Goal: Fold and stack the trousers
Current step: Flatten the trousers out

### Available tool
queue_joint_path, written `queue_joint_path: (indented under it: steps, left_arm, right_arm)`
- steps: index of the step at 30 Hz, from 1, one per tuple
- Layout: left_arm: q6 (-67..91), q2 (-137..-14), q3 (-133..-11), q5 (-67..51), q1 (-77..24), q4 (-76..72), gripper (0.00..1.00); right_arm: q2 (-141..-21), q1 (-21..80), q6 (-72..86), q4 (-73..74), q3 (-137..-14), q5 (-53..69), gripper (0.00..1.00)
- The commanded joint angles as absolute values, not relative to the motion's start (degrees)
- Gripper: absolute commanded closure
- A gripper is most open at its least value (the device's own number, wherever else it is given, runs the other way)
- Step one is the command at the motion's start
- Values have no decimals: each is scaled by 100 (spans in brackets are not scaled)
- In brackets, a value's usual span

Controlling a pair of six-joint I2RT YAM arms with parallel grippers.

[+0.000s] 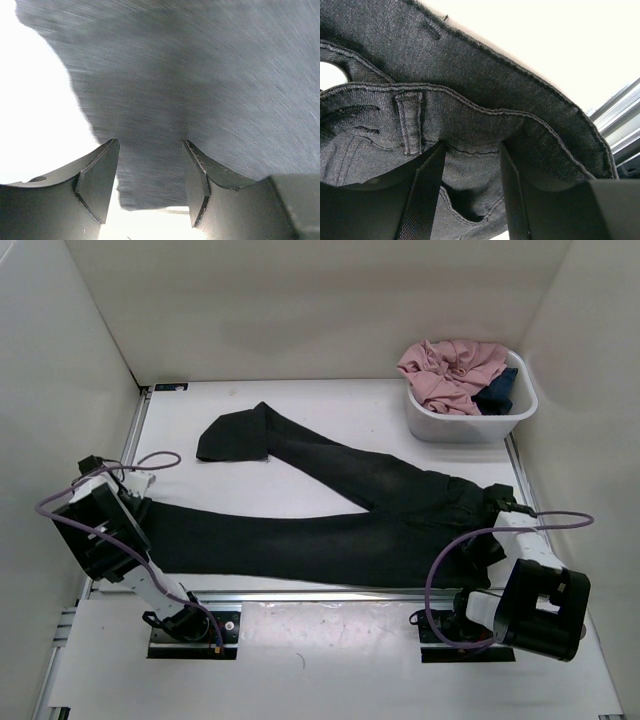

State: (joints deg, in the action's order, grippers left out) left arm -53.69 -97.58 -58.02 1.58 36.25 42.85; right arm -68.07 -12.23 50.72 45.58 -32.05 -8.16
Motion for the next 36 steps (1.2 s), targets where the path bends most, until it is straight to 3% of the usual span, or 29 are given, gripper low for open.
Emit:
queue_joint_path:
  steps: [1, 4, 8, 15, 20, 25, 30, 32, 36]
  left_arm:
    - [-4826, -9564, -6301, 133, 3595, 3533, 35]
    - [-4886, -8923, -6775, -218, 3350, 3699, 34]
    - [-4984, -8587, -7662, -791, 2071, 4332, 17]
    - [-4177, -10351, -9523, -615, -619, 4922, 0]
    - [-3745, -12091, -10949, -774, -1572, 4922, 0]
    - [-3033, -13077, -12031, -10, -1662, 4922, 1]
    - [-2909, -13184, -11734, -79, -1600, 4922, 17]
    - [-2857, -13131, -11480, 60, -1652, 4922, 28]
    - [-2717, -12982, -11128, 316, -1652, 4922, 28]
  right_arm:
    - [-7084, -1301, 4871, 3990, -3040, -1072, 48]
    - [-6996, -1239, 4633, 4297, -3505, -1072, 45]
    - [-6707, -1099, 4098, 4886, -4410, -1344, 34]
    - [-6941, -1099, 3393, 4948, -5868, -1477, 26]
    - [-7689, -1151, 3331, 4764, -6284, -1152, 26]
    - [-7761, -1151, 3524, 4518, -6214, -1081, 27]
    - [-7937, -1151, 3726, 4228, -6003, -1028, 27]
    - [-8085, -1151, 3727, 4123, -6003, -1177, 27]
    - [-8454, -1151, 3779, 3702, -6081, -1178, 25]
